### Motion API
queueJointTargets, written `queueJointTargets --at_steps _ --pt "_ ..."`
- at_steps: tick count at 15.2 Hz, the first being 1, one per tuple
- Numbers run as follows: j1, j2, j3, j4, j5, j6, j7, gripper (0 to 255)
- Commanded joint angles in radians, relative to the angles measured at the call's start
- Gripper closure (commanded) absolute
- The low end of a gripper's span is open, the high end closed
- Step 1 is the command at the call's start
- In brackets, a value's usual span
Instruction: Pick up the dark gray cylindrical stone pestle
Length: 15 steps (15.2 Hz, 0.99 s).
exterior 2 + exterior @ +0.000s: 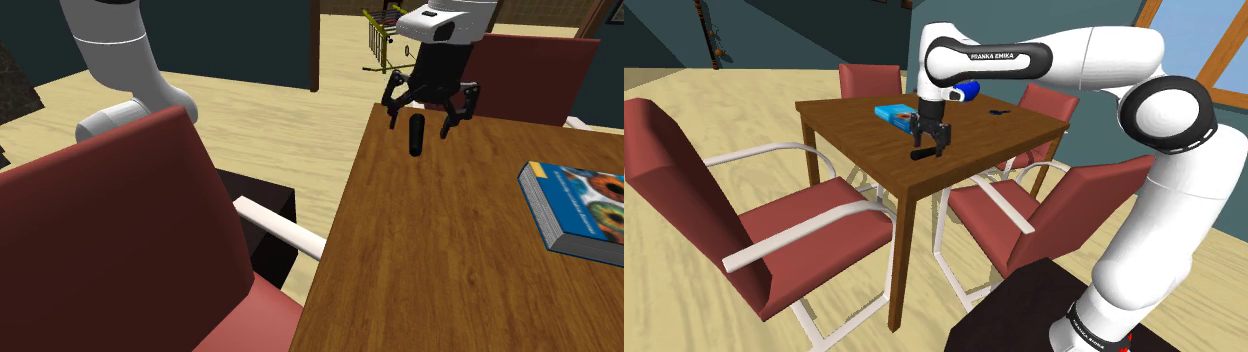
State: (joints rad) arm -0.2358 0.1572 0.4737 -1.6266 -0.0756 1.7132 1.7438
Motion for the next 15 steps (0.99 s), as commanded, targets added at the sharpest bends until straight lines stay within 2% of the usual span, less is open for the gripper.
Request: queueJointTargets --at_steps 1,2,3,12,15 --pt "0.000 0.003 0.000 -0.020 -0.002 0.023 0.002 0" --pt "0.000 0.003 0.000 -0.021 -0.001 0.023 0.002 0" --pt "-0.001 0.001 -0.001 -0.021 -0.001 0.023 0.001 255" --pt "0.000 0.003 0.000 -0.020 -0.002 0.023 0.002 255" --pt "0.002 0.003 0.001 0.021 -0.001 -0.017 0.001 255"
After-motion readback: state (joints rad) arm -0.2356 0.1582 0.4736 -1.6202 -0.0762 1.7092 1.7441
